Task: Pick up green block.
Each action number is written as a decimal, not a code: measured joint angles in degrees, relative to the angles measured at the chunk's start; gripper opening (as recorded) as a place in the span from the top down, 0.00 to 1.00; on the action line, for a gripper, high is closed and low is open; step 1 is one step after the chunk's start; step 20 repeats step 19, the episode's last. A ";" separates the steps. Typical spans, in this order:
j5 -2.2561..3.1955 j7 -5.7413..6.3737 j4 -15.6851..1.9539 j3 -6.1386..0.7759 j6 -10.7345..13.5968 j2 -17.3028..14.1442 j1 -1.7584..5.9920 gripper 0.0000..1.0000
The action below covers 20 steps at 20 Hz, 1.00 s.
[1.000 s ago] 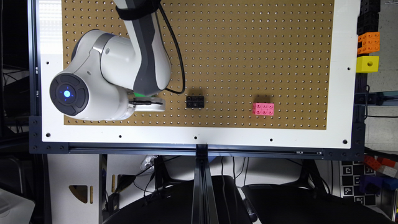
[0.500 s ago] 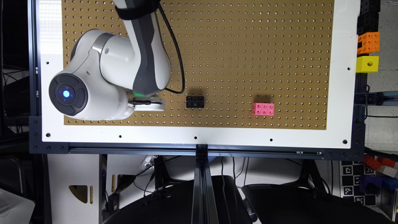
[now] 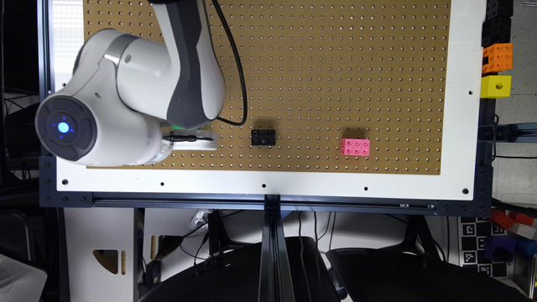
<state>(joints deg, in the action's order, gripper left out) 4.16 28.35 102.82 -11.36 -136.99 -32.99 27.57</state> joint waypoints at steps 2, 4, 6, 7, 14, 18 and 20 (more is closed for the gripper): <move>0.00 0.03 0.00 -0.04 1.27 1.16 -0.01 1.00; 0.00 0.09 0.00 -0.11 2.56 2.61 -0.01 1.00; 0.00 0.13 0.01 -0.15 3.80 3.84 -0.01 1.00; 0.00 0.15 0.00 -0.18 4.20 4.28 -0.01 1.00; -0.04 0.40 0.00 -0.36 7.06 7.59 -0.01 1.00; -0.04 0.50 0.00 -0.39 7.17 7.81 -0.01 1.00; -0.04 0.52 0.00 -0.39 7.17 7.81 -0.01 1.00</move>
